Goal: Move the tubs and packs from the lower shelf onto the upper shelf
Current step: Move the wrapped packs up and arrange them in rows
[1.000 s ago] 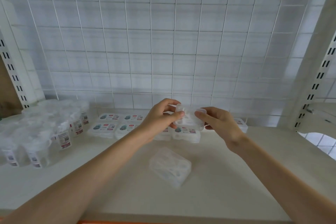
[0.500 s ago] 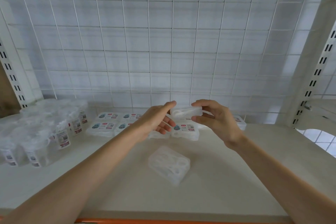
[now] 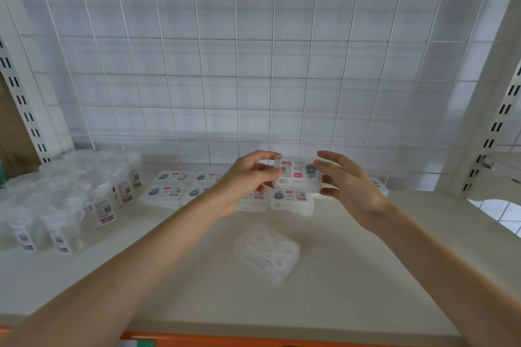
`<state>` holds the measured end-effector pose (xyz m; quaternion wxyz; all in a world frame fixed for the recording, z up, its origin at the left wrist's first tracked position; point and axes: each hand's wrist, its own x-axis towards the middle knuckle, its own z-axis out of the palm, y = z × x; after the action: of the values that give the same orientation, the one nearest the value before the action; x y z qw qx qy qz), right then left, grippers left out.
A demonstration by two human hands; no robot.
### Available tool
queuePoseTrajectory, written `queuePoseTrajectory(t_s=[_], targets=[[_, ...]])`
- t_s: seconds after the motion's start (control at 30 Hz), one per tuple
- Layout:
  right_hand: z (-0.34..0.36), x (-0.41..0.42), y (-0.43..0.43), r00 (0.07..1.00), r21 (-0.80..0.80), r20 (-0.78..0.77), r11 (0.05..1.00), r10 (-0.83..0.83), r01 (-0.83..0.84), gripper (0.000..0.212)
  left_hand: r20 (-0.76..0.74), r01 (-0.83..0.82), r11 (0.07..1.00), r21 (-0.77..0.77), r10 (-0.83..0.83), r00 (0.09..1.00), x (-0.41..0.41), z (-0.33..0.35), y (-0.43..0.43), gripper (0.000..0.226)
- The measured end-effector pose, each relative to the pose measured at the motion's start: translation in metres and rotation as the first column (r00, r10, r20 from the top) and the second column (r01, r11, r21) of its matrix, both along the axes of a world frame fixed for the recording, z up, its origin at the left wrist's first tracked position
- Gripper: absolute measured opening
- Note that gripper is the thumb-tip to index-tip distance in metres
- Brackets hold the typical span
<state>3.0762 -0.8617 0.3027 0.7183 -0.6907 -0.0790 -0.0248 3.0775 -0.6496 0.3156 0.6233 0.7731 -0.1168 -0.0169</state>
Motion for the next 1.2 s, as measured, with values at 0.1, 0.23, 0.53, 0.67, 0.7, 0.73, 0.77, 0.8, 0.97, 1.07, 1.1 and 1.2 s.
queuePoseTrajectory(t_s=[0.1,0.23,0.53,0.67,0.7,0.73,0.77,0.8,0.97,1.07,1.1,1.2], targets=[[-0.002,-0.002,0.0,0.999,-0.103,-0.016,0.994,0.043,-0.044,0.026,0.005,-0.007,1.0,0.018,0.007,1.0,0.0,-0.001,-0.001,0.032],[-0.001,-0.004,0.001,0.995,-0.088,-0.034,0.992,0.092,-0.095,0.025,-0.003,-0.041,0.999,0.004,0.041,0.999,0.001,-0.001,-0.003,0.029],[-0.003,-0.002,-0.001,0.968,0.055,-0.035,0.968,0.247,-0.245,0.038,-0.075,0.121,0.993,0.001,-0.12,0.99,-0.005,-0.006,-0.011,0.035],[-0.003,0.0,-0.002,0.979,-0.066,-0.004,0.977,0.204,-0.204,0.052,-0.025,0.068,0.997,-0.042,-0.069,0.997,-0.005,-0.004,-0.011,0.031],[-0.003,0.0,-0.003,0.987,-0.165,0.024,0.974,0.158,-0.152,0.058,-0.013,0.053,0.998,-0.042,-0.054,0.998,-0.004,-0.004,-0.01,0.029],[-0.004,0.001,-0.004,0.991,-0.289,0.081,0.954,0.108,-0.081,0.064,-0.002,0.044,0.999,-0.032,-0.044,0.999,-0.004,-0.003,-0.009,0.027],[-0.004,0.001,-0.004,0.983,-0.406,0.17,0.914,0.07,0.005,0.069,0.004,0.038,0.999,-0.019,-0.038,0.999,-0.005,-0.002,-0.008,0.025],[-0.005,0.001,-0.005,0.959,-0.493,0.276,0.865,0.056,0.092,0.073,0.005,0.034,0.999,-0.008,-0.034,0.999,-0.004,-0.003,-0.008,0.023],[-0.002,0.0,-0.012,0.833,-0.614,0.53,0.749,0.155,0.251,0.062,-0.022,0.034,0.999,-0.021,-0.035,0.999,-0.002,-0.007,-0.009,0.019],[0.0,0.0,-0.014,0.816,-0.651,0.552,0.7,0.172,0.293,0.047,0.005,0.018,1.0,0.006,-0.018,1.0,-0.001,-0.009,-0.01,0.019],[0.001,0.0,-0.014,0.823,-0.662,0.543,0.688,0.167,0.297,0.046,0.037,0.005,0.999,0.044,-0.007,0.999,-0.001,-0.01,-0.011,0.019],[0.002,0.001,-0.017,0.838,-0.69,0.519,0.662,0.168,0.294,0.047,0.117,-0.012,0.992,0.126,-0.003,0.993,-0.003,-0.011,-0.013,0.021]])
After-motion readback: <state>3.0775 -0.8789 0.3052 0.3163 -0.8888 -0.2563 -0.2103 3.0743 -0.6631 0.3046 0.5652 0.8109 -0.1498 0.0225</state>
